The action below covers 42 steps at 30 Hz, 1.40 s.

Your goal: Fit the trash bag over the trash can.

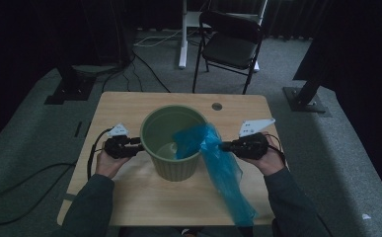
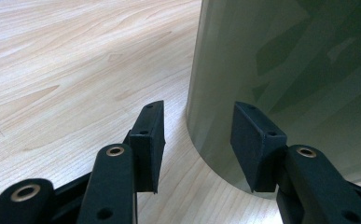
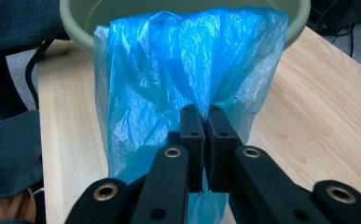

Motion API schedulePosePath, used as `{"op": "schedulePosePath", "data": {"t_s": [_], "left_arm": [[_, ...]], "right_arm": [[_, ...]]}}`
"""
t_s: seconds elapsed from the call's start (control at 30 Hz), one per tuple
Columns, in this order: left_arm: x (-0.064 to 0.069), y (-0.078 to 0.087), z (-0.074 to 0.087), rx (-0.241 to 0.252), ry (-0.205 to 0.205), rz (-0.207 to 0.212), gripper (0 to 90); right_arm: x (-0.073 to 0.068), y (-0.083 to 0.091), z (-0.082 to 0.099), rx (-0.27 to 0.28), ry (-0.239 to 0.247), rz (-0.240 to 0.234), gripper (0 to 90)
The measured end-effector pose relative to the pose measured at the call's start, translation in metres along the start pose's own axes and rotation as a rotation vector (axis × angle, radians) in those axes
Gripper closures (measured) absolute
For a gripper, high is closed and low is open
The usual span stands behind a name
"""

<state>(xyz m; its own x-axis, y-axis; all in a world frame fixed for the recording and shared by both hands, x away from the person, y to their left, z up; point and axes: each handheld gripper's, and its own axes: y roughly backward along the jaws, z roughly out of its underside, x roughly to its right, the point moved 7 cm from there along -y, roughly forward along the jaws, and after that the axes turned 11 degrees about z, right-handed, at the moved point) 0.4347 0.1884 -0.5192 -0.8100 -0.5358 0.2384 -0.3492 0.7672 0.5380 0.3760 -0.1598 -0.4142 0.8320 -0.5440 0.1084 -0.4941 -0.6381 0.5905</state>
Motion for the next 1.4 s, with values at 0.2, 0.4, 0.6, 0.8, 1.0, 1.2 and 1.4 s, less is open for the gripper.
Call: {"op": "schedulePosePath", "data": {"t_s": [0.2,0.4,0.6,0.8,1.0,1.2,1.4], "left_arm": [[0.001,-0.002,-0.001,0.002,0.0,0.003,54.7],[0.001,-0.001,-0.001,-0.001,-0.003,0.003,54.7],[0.0,-0.001,-0.002,0.002,-0.004,0.003,54.7],[0.001,-0.002,-0.002,0.003,-0.005,0.006,54.7],[0.002,-0.001,-0.003,0.008,-0.006,0.013,54.7],[0.003,-0.002,-0.003,0.009,-0.008,0.016,55.3],[0.004,-0.002,-0.004,0.011,-0.014,0.015,56.2]], "right_arm": [[0.0,0.0,-0.005,0.005,0.009,0.0,87.2],[0.002,0.003,-0.012,0.02,0.013,0.007,87.2],[0.003,0.004,-0.019,0.028,0.024,0.01,87.2],[0.005,0.005,-0.027,0.037,0.034,0.011,87.2],[0.008,0.003,-0.038,0.041,0.057,0.013,87.2],[0.009,-0.001,-0.047,0.042,0.074,0.01,87.2],[0.009,-0.005,-0.055,0.042,0.094,0.005,87.1]]}}
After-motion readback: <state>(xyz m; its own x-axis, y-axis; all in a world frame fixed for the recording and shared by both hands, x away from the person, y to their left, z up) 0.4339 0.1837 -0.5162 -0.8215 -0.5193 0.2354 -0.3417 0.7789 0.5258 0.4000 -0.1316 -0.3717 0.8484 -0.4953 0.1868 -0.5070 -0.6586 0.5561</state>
